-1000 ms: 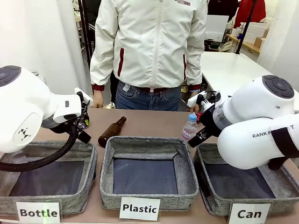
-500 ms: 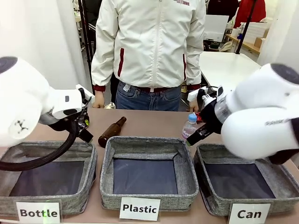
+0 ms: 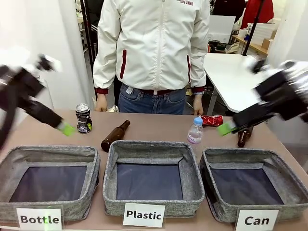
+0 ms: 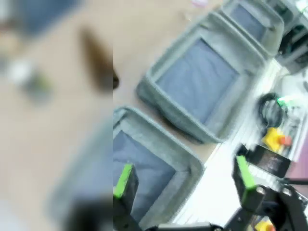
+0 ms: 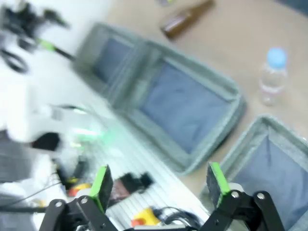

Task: Sort the can waste into the basket.
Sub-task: Pick up the can waste from the table and place it in the right Fabric basket.

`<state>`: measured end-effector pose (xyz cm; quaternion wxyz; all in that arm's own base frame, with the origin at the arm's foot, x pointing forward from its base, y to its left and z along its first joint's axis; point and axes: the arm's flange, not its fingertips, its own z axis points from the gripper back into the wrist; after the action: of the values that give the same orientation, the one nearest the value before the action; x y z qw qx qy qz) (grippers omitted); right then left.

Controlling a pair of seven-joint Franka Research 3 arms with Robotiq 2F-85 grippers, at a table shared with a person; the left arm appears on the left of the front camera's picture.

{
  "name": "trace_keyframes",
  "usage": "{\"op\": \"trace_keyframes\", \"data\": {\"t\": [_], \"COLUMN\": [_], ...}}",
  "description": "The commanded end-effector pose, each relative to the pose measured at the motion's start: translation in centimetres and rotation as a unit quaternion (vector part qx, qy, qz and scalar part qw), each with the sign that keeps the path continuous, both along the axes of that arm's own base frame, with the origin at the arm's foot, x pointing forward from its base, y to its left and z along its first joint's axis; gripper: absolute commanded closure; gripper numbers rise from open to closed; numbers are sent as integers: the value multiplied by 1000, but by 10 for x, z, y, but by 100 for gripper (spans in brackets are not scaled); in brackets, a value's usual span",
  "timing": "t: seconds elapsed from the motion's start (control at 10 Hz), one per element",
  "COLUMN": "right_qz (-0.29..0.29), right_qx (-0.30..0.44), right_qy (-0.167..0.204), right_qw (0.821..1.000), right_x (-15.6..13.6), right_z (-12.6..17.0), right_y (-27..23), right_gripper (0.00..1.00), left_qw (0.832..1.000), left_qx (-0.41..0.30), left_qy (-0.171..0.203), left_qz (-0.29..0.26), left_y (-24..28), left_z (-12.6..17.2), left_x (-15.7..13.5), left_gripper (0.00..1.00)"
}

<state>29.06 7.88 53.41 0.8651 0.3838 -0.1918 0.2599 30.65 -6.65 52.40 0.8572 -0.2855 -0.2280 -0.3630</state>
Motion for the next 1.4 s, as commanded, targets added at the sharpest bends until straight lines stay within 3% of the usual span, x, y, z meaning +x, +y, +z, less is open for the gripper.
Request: {"op": "trace_keyframes", "data": {"t": [0.0, 0.3, 0.4, 0.5, 0.7, 0.8, 1.3], "right_qz": [-45, -160, -179, -232, -310, -254, -254], "right_qx": [141, 272, 310, 339, 320, 327, 327], "right_qy": [25, 22, 21, 26, 35, 42, 42], "right_qw": [989, 949, 934, 912, 895, 909, 909], "right_x": [-17, -39, -43, -46, -43, -50, -50], "right_z": [-13, -48, -65, -82, -96, -76, -76], "right_y": [-99, -209, -232, -250, -251, -288, -288], "right_gripper": [0, 0, 0, 0, 0, 0, 0], "left_qw": [991, 951, 932, 900, 855, 903, 903], "left_qx": [-132, -298, -344, -406, -436, -385, -385], "left_qy": [3, 15, 34, 45, 35, 53, 53], "left_qz": [-9, 77, 112, 153, 277, 182, 182], "left_y": [117, 219, 240, 261, 253, 305, 305], "left_z": [-42, -96, -121, -143, -150, -139, -139], "left_x": [-65, -82, -83, -88, -94, -104, -104], "left_gripper": [0, 0, 0, 0, 0, 0, 0]}}
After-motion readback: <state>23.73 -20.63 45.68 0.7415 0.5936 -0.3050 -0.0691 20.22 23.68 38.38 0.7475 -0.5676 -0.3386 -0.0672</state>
